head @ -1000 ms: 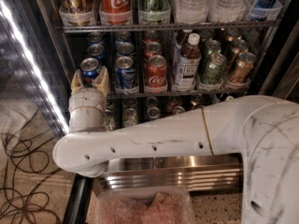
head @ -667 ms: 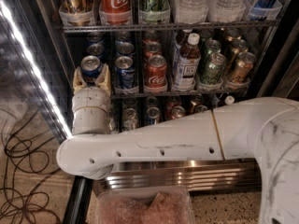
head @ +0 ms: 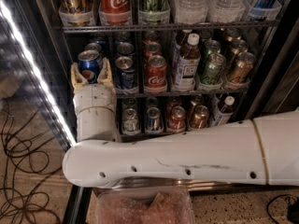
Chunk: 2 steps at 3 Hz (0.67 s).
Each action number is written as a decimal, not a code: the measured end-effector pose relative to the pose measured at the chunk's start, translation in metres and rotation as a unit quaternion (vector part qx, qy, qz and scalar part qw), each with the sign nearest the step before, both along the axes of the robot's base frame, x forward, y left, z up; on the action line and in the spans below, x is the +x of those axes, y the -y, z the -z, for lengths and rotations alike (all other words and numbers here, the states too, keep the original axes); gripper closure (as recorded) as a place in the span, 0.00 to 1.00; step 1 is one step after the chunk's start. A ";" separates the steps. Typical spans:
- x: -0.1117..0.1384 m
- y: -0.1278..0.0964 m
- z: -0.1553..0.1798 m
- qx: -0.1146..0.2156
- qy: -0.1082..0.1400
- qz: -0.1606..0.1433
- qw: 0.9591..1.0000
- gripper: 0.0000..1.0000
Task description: Pick pepsi can from middle shelf of fridge
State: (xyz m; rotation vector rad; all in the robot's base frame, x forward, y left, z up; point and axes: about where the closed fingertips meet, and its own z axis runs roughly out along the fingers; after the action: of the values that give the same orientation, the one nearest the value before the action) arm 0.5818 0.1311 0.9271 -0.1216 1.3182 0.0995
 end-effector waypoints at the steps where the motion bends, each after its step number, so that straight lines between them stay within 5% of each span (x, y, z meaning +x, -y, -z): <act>1: -0.019 0.007 -0.009 0.013 -0.032 -0.038 0.999 1.00; 2: -0.038 0.020 -0.011 0.032 -0.062 -0.075 0.995 1.00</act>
Offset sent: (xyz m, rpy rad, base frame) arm -0.0779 0.0071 -0.0220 0.0704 0.3290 0.4362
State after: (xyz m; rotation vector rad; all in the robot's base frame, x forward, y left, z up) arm 0.5435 0.1109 0.9377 -0.1621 1.4276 0.2815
